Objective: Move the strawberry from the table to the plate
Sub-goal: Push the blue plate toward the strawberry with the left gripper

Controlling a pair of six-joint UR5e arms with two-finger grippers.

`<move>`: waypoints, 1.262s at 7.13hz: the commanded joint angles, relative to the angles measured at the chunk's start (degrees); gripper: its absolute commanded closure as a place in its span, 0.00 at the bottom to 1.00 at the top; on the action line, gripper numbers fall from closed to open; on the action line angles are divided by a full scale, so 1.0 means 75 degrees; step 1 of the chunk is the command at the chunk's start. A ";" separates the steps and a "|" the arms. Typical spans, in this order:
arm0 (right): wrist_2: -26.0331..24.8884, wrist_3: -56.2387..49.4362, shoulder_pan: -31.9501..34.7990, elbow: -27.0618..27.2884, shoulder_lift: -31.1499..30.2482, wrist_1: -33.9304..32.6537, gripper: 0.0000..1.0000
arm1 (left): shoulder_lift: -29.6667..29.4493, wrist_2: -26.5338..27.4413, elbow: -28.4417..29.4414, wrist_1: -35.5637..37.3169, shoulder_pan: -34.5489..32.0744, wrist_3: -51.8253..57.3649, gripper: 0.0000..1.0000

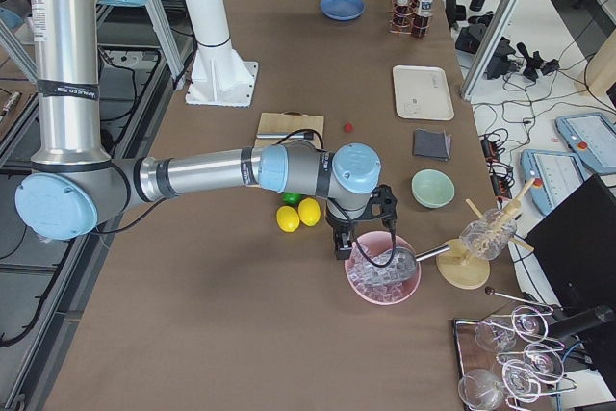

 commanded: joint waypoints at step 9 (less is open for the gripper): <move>0.0334 0.5513 -0.2664 0.1208 0.0734 0.1619 0.00 | -0.2229 0.0988 -0.2572 0.0559 0.3079 -0.6475 1.00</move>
